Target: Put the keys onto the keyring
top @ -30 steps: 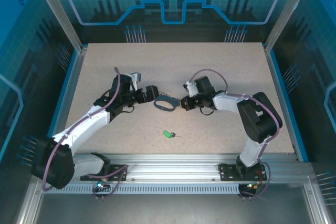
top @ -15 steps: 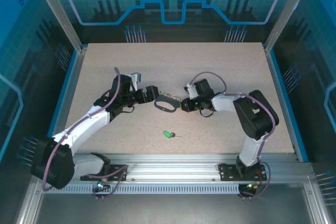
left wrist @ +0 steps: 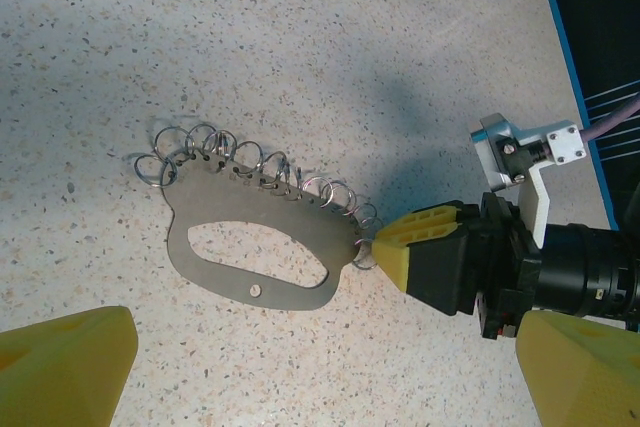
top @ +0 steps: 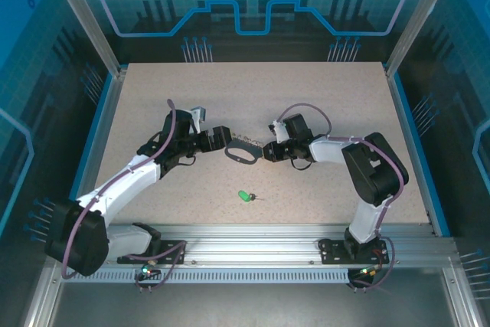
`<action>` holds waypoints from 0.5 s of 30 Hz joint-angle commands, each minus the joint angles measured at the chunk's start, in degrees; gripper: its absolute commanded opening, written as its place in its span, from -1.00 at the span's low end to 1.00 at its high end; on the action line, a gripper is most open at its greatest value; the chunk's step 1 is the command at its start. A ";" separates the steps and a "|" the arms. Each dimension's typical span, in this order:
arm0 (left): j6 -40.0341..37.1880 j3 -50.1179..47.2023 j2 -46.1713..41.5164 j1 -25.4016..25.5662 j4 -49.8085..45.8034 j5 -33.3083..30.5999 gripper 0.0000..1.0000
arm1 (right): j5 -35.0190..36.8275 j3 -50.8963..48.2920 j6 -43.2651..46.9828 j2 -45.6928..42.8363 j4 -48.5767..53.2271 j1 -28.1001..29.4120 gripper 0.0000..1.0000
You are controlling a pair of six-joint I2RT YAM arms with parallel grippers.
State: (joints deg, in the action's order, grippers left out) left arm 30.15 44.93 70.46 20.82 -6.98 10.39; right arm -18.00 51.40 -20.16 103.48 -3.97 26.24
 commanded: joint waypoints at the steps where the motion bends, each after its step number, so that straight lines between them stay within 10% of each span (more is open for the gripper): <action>1: 1.07 -0.72 0.36 0.53 1.18 1.47 0.98 | -0.69 -0.68 -0.66 -0.75 -0.37 0.39 -0.63; 15: 1.17 -0.63 0.43 0.54 1.44 1.35 0.98 | -1.69 -0.68 -0.70 1.20 -0.08 0.39 -0.62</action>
State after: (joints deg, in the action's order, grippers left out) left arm 30.17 44.82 70.46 20.86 -6.83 10.39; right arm -18.44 51.40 -20.23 103.53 -3.97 26.24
